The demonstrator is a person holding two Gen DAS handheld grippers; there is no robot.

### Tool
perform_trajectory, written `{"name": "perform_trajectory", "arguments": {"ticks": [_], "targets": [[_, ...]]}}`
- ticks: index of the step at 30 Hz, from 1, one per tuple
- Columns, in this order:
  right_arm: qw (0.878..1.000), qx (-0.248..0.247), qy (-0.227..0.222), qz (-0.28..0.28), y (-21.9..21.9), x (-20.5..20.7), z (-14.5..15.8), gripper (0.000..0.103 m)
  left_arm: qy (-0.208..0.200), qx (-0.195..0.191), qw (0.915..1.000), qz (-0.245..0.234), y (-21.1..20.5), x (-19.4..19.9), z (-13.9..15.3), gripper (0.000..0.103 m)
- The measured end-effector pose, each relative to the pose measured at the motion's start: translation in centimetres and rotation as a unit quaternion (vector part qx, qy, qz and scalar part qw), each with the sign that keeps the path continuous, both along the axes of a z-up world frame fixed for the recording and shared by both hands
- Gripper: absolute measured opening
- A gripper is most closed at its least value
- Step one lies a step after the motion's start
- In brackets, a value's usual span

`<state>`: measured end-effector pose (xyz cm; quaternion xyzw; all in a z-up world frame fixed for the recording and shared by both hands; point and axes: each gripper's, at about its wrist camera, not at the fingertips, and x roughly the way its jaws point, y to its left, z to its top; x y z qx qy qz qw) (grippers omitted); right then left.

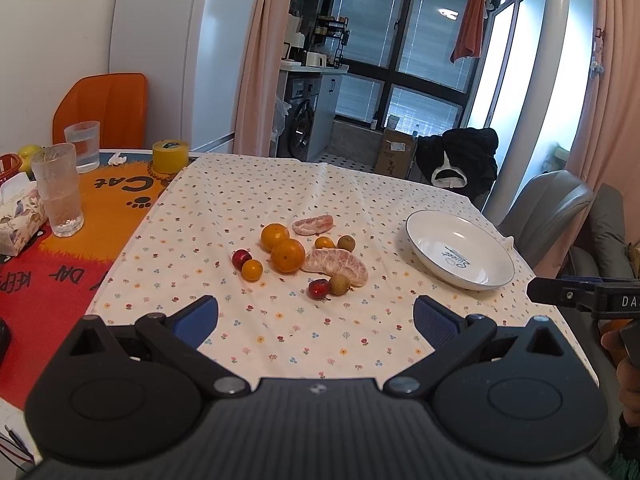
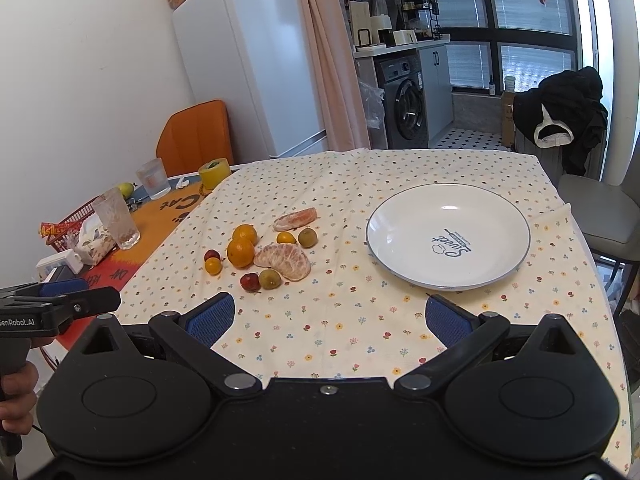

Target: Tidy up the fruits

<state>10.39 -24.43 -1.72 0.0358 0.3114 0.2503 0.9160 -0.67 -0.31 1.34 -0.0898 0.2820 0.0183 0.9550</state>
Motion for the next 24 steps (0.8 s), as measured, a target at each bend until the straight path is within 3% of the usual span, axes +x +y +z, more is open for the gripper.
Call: {"name": "perform_trajectory", "arguments": {"ticks": [24], "targets": [[1.0,0.001,0.018,0.02,1.2,2.1,-2.0,0.103,0.01,-0.005,0.9999,0.007,1.5,1.8,-1.4,0.103]]}}
